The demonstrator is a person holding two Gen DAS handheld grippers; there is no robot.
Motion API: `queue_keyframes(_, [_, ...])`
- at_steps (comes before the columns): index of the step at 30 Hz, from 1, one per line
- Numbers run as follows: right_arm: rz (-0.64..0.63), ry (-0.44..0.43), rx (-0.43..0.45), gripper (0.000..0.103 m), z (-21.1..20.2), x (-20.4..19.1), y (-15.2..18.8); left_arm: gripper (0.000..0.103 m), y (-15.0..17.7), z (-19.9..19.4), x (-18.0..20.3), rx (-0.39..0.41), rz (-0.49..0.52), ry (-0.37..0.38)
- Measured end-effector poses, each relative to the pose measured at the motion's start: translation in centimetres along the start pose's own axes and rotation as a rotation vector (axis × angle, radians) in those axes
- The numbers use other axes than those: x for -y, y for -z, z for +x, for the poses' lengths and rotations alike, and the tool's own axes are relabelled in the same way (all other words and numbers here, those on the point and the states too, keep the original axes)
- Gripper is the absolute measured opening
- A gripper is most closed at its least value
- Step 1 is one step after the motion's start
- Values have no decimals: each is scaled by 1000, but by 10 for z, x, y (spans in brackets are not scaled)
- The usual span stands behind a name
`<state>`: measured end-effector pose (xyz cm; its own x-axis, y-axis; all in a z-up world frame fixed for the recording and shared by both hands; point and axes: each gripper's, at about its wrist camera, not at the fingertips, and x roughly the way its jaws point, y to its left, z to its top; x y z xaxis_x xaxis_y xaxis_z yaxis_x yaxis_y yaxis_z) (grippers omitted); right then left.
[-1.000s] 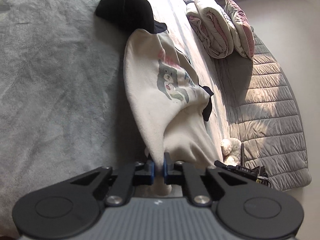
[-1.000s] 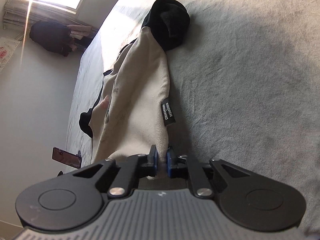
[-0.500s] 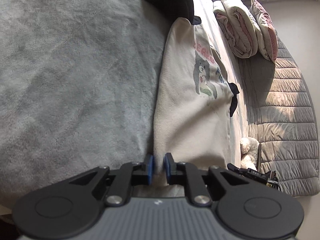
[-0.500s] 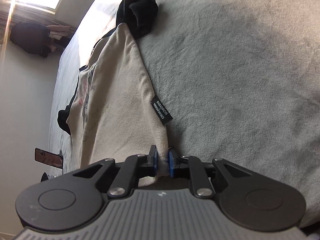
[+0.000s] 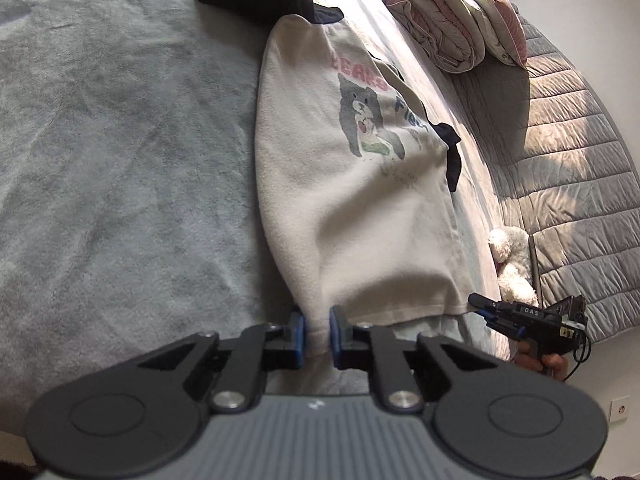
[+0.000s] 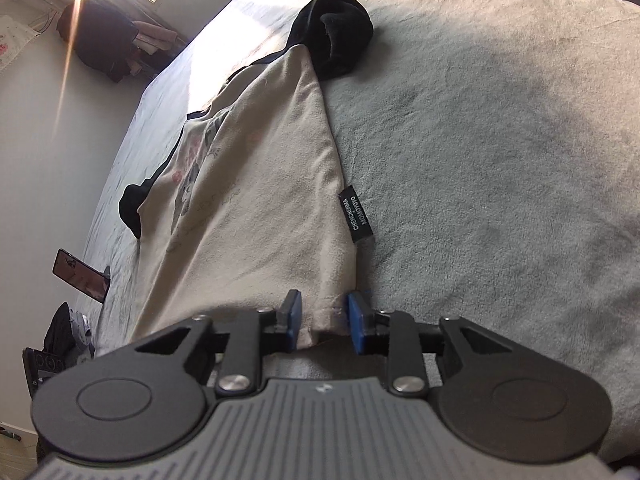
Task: Fold clothes
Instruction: 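Pull the hem with both grippers to spread the sweatshirt flat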
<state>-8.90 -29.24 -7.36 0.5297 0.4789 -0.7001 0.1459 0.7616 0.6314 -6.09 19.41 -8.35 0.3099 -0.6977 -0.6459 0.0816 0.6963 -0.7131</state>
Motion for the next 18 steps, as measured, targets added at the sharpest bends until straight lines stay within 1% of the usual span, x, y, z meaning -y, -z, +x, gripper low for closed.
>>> queue_keyframes(3, [-7, -25, 28, 13, -7, -9, -10, 9, -10, -9, 6, 55, -15, 54])
queue_keyframes(5, [-18, -25, 54, 13, -8, -18, -20, 9, -19, -13, 7, 95, -30, 61])
queue_keyframes(7, [-21, -12, 76, 13, -4, -25, -31, 9, -30, -13, 6, 134, -56, 36])
queue_keyframes(9, [-12, 11, 85, 13, 6, -27, -42, 9, -40, -10, 2, 155, -85, 5])
queue_keyframes(11, [6, 40, 85, 13, 18, -25, -52, 9, -52, -3, -4, 171, -117, -43])
queue_keyframes(13, [28, 75, 80, 13, 31, -20, -59, 9, -60, 6, -15, 168, -164, -78])
queue_keyframes(15, [50, 107, 69, 13, 43, -15, -62, 9, -62, 15, -26, 151, -206, -79])
queue_keyframes(18, [66, 119, 68, 13, 52, -9, -61, 9, -60, 19, -32, 153, -235, -53])
